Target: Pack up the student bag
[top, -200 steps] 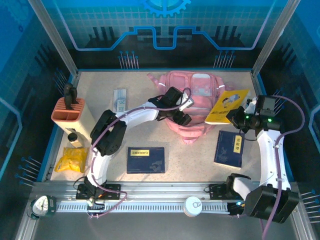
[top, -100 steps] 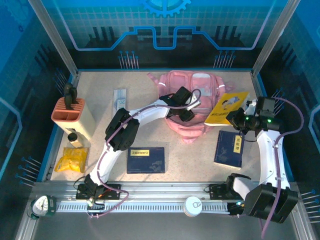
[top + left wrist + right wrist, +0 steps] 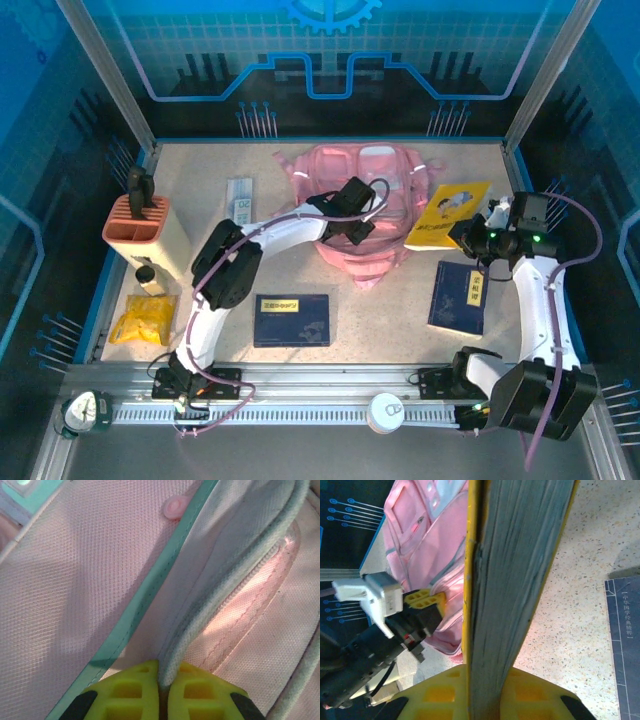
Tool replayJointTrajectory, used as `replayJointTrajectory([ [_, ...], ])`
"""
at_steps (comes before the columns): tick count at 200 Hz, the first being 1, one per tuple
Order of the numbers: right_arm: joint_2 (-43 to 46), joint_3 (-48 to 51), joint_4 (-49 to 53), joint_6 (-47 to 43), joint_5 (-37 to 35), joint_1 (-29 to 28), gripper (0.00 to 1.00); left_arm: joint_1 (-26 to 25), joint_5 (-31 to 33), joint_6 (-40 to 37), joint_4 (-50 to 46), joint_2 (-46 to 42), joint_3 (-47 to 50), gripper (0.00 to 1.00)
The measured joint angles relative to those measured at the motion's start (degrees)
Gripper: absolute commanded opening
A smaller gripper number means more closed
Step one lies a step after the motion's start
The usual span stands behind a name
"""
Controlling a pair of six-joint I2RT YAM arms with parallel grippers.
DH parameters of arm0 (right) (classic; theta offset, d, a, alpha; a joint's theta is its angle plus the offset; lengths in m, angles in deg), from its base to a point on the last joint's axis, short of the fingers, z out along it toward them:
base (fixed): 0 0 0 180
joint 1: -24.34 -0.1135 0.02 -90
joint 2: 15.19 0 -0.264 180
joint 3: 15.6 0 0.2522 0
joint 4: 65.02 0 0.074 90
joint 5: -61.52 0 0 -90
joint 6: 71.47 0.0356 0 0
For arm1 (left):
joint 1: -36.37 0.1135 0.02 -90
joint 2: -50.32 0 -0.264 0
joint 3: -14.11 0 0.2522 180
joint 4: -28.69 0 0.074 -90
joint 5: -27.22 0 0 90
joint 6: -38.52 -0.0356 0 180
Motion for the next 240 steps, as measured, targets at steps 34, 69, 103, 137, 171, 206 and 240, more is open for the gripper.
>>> replayJointTrajectory([
  [34,-1.57,0.0,-0.02,0.0,0.63,-2.25,0.0,0.55,2.4,1.29,-2.05,-3.19,0.59,0.0],
  [69,-1.38,0.0,0.28,-1.2,0.11,-2.47,0.0,1.55,3.54,1.25,-8.74,-3.19,-5.51,0.0],
  [103,-0.87,1.38,-0.13,-2.12,0.72,-2.47,0.0,2.56,3.93,1.22,-12.28,-3.63,-12.63,0.0],
  [137,-2.67,2.12,-2.64,-1.86,1.49,-7.82,0.0,4.07,3.3,1.31,-13.77,-4.52,-15.3,0.0],
  [171,-7.04,5.2,-9.97,0.2,2.08,-16.17,0.0,5.4,1.27,1.29,-13.86,-5.88,-15.5,0.0],
  [206,-12.59,6.88,-18.73,2.14,2.12,-22.49,0.0,6.12,-0.33,1.38,-14.49,-6.73,-16.11,0.0],
  [240,-17.29,7.63,-29.51,4.85,2.62,-26.1,0.0,6.84,-2.25,1.51,-14.8,-7.39,-16.13,0.0],
])
